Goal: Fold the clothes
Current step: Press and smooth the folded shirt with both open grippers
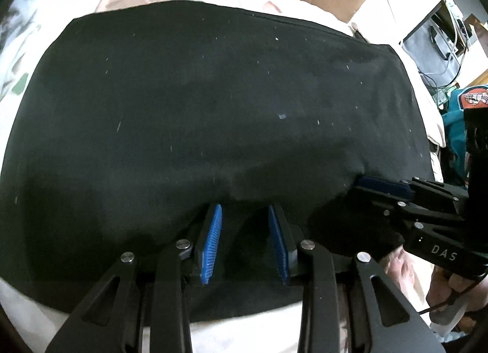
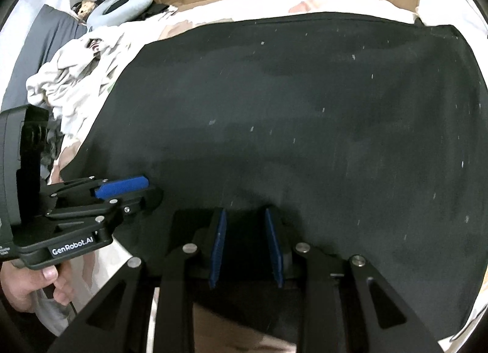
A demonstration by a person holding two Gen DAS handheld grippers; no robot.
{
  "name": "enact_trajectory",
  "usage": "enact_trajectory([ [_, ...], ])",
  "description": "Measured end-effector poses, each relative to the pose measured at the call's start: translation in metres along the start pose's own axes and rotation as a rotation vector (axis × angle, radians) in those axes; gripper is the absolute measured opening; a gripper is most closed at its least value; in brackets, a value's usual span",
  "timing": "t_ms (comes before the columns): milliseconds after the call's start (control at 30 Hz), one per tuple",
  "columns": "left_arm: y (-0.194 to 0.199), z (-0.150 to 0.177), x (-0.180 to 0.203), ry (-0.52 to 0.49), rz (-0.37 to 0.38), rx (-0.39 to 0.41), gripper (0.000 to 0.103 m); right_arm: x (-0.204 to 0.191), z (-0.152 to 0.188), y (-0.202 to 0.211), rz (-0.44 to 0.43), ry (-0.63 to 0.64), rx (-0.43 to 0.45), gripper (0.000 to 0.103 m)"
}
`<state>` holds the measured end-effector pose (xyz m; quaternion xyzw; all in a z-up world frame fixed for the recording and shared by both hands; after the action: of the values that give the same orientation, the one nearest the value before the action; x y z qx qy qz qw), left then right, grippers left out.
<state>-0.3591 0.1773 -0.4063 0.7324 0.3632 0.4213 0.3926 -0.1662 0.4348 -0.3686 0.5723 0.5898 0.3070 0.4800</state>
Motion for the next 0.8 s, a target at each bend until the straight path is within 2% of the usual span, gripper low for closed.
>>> enact_trajectory([
  [567,-0.026,-0.059,-0.013,0.006,0.026,0.027,0.032,0.043,-0.069,-0.015,0.041,-0.061,0.067,0.025],
  [800,-0.019,-0.083,-0.013,0.005,0.042,0.059,0.032,0.044,-0.092,-0.012,0.033,-0.079,0.094,0.025],
])
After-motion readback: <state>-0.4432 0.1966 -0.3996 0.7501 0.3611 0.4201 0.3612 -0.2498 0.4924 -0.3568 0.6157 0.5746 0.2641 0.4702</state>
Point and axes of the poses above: each gripper's, at about its wrist camera, not at the fingertips, and y roughly against the way its jaws point, x to its right, z to its underside, the point moved 8 cm from there along -y, roughly the way its jaws point, and after that the axes turned 2 degrees about z, right-handed, at the moved point
